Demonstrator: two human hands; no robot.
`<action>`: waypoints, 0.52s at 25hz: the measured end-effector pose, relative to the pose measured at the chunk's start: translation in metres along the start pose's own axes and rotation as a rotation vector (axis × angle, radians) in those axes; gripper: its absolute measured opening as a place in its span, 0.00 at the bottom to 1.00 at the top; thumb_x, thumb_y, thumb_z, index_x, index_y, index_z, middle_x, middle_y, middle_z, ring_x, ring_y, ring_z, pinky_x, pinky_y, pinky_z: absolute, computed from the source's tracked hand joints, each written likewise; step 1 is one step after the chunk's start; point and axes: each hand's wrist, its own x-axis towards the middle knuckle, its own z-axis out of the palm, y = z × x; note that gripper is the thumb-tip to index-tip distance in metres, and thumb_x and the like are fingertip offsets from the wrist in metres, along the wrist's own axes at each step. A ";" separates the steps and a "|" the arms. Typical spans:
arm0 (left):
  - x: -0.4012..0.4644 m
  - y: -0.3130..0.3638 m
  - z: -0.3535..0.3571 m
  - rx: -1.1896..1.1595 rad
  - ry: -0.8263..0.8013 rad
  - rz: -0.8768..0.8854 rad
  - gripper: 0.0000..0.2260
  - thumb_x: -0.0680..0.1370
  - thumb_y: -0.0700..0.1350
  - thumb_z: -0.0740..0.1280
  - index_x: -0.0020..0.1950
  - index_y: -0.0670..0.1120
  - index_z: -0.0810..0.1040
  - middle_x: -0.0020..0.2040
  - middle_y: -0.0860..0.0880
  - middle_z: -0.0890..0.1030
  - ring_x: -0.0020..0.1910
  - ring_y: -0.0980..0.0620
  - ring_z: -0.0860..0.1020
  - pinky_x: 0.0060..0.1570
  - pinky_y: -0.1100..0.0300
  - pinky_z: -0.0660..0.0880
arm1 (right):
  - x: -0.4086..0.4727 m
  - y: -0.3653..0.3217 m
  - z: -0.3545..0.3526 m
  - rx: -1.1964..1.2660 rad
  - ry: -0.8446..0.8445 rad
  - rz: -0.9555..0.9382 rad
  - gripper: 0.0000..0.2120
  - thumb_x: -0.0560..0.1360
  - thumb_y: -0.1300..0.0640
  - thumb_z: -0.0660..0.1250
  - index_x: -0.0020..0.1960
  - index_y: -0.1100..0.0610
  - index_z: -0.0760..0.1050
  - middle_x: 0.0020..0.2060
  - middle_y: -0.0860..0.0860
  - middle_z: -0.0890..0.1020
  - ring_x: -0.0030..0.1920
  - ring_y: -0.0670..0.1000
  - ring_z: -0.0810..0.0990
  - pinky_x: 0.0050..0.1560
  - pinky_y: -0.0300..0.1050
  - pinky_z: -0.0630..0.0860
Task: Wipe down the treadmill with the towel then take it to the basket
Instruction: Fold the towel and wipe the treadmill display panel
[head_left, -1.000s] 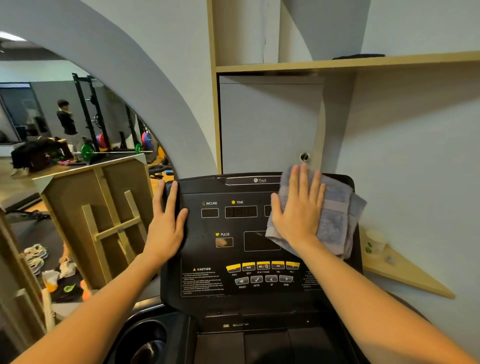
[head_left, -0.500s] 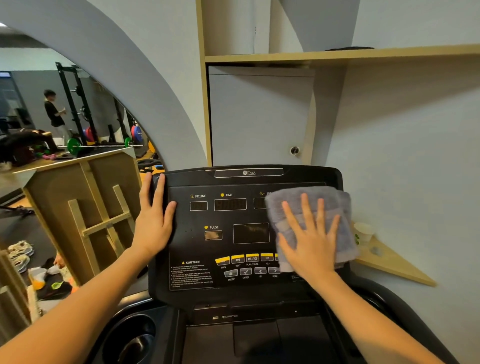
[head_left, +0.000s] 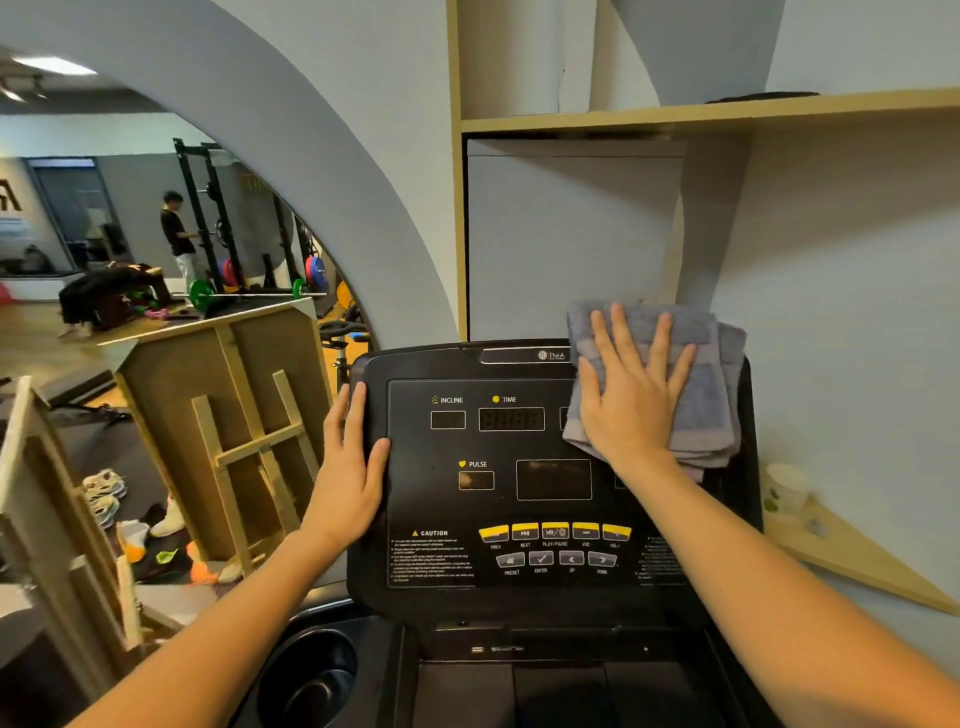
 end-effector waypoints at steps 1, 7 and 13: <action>-0.005 -0.004 0.002 -0.015 -0.011 -0.009 0.31 0.83 0.54 0.56 0.82 0.57 0.44 0.82 0.53 0.48 0.74 0.61 0.54 0.70 0.59 0.57 | -0.001 -0.022 0.002 -0.007 -0.014 -0.089 0.29 0.82 0.39 0.45 0.81 0.45 0.48 0.81 0.44 0.51 0.80 0.61 0.42 0.75 0.70 0.43; -0.040 -0.020 0.024 -0.146 0.073 -0.048 0.28 0.84 0.55 0.54 0.82 0.57 0.46 0.81 0.55 0.57 0.77 0.61 0.60 0.73 0.62 0.59 | -0.075 -0.107 0.028 -0.026 -0.123 -0.635 0.29 0.82 0.41 0.51 0.81 0.46 0.51 0.81 0.48 0.51 0.80 0.63 0.43 0.74 0.72 0.48; -0.052 -0.021 0.029 -0.179 0.088 -0.107 0.28 0.84 0.50 0.55 0.82 0.56 0.48 0.68 0.64 0.69 0.47 0.71 0.77 0.48 0.80 0.67 | -0.140 -0.045 0.036 -0.088 -0.124 -0.879 0.33 0.77 0.43 0.62 0.80 0.44 0.56 0.80 0.47 0.56 0.80 0.62 0.51 0.73 0.74 0.53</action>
